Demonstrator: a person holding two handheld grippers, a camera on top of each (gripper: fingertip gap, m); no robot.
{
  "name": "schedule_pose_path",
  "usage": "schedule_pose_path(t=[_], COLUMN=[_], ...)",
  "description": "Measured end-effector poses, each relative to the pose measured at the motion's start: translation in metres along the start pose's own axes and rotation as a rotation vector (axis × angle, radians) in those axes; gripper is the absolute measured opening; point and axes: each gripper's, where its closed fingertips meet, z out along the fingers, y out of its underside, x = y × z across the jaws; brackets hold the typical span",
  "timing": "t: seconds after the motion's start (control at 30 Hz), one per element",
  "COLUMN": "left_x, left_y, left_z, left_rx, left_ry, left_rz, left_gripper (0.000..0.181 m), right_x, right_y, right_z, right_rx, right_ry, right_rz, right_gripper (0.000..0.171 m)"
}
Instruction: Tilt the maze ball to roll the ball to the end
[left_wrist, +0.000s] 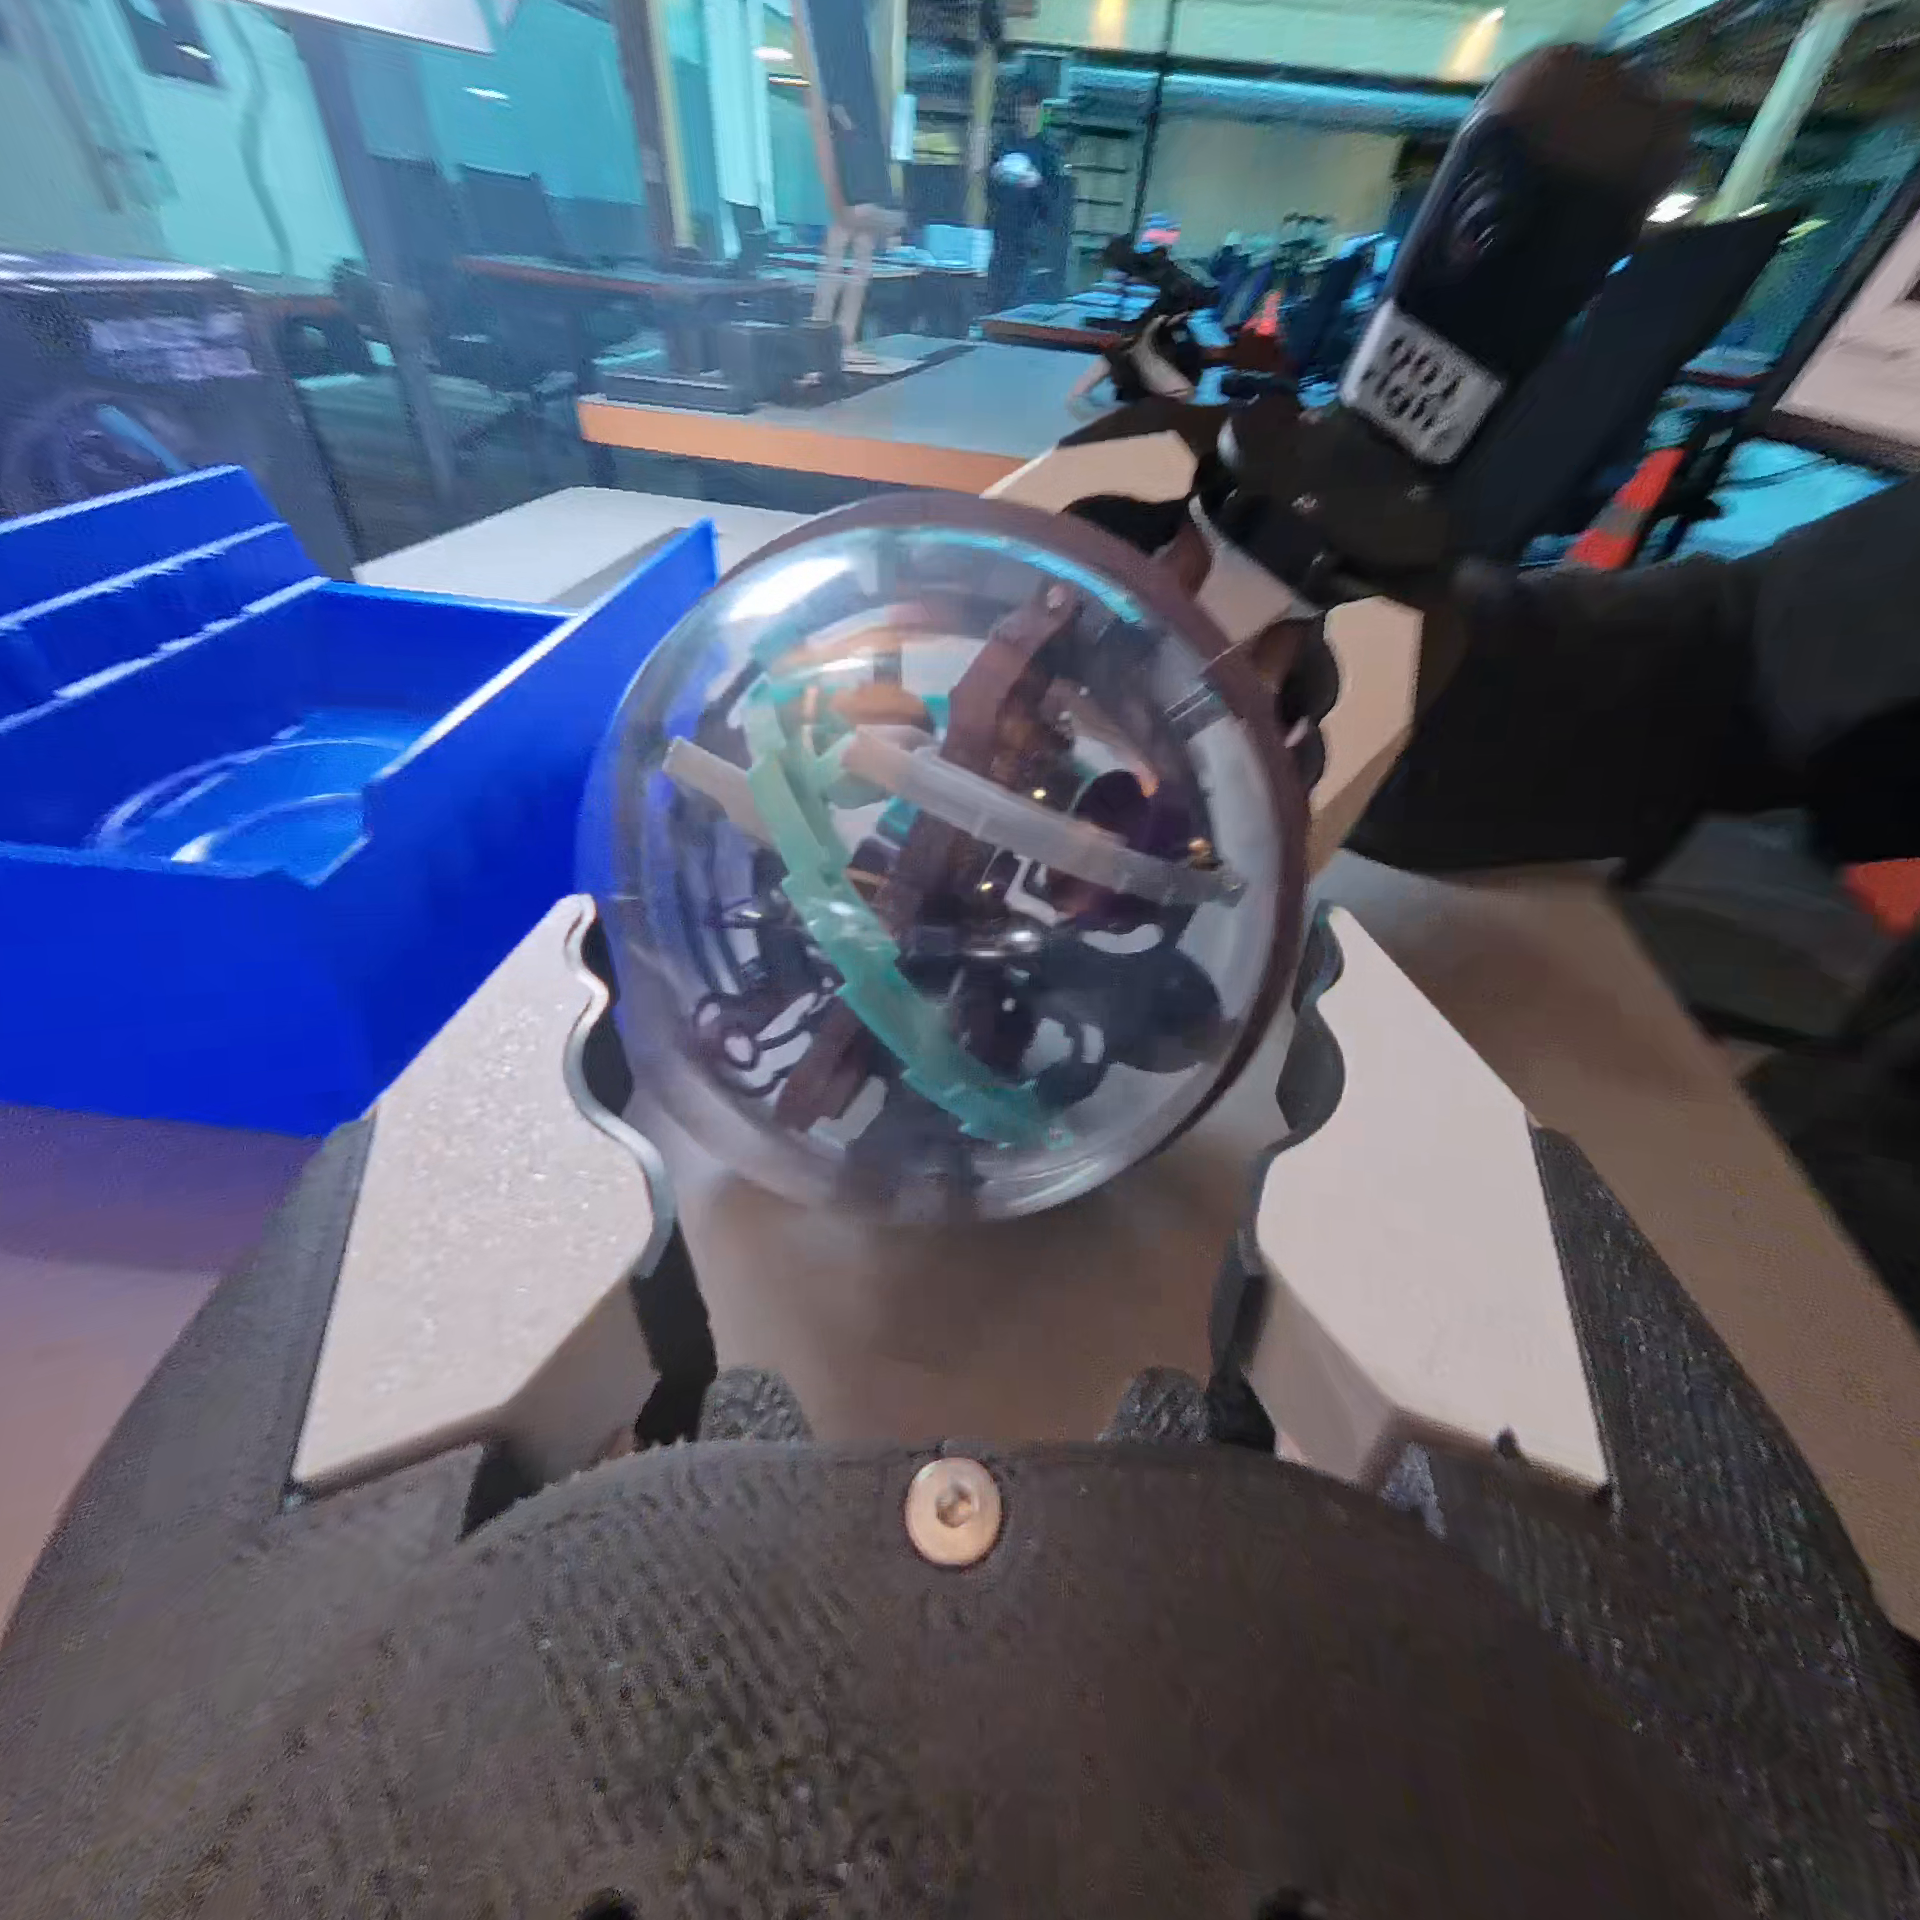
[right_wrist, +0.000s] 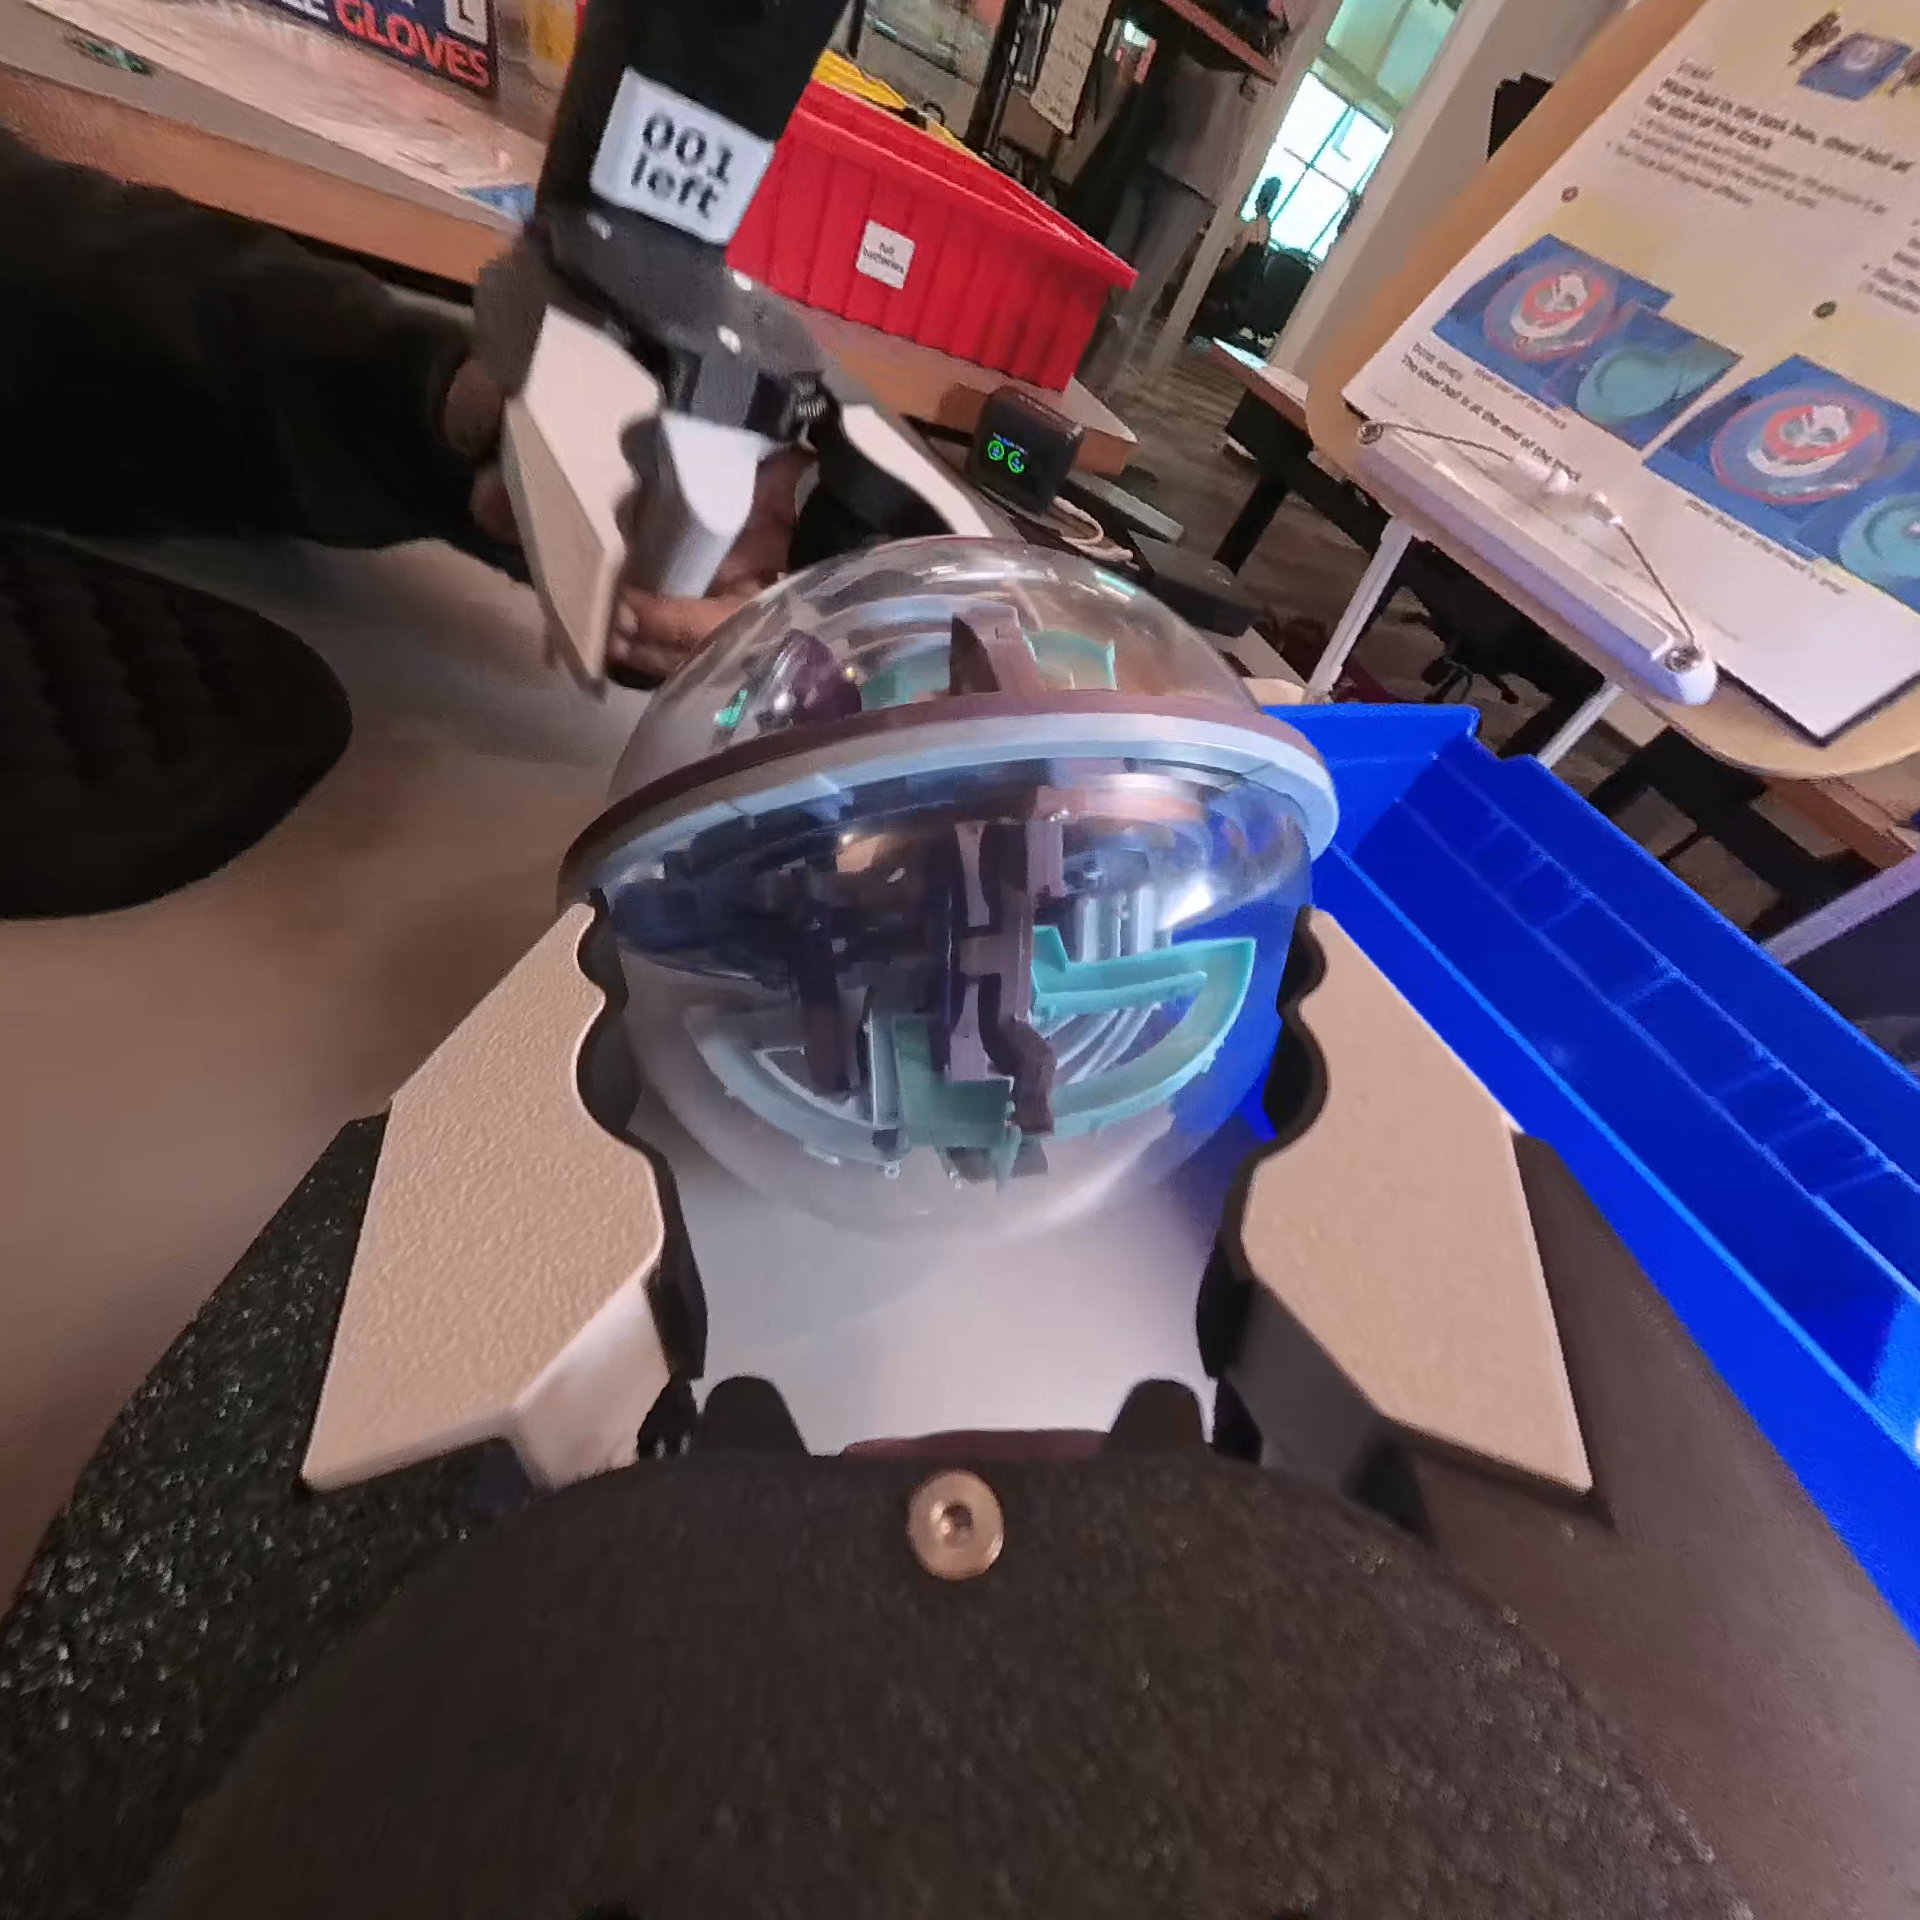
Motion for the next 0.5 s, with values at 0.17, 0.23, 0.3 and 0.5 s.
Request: schedule_pose_path(t=[0.17, 0.23, 0.3, 0.5], left_x=[-0.008, -0.008, -0.008, -0.002], left_y=[0.008, 0.010, 0.013, 0.016], left_z=[-0.001, 0.000, 0.002, 0.006], left_rx=[0.049, 0.058, 0.068, 0.083], left_ry=[-0.003, 0.017, 0.023, 0.048], left_rz=[-0.076, -0.103, -0.117, -0.156], left_gripper=[0.123, 0.118, 0.117, 0.117], right_x=[0.001, 0.006, 0.008, 0.002], right_y=[-0.004, 0.007, 0.023, 0.025], right_z=[0.000, -0.004, -0.004, -0.003], right_rx=[0.053, 0.046, 0.031, 0.089], right_ry=[-0.032, -0.033, -0.042, -0.007], right_rz=[0.045, 0.091, 0.153, 0.214], right_gripper=[0.127, 0.132, 0.133, 0.138])
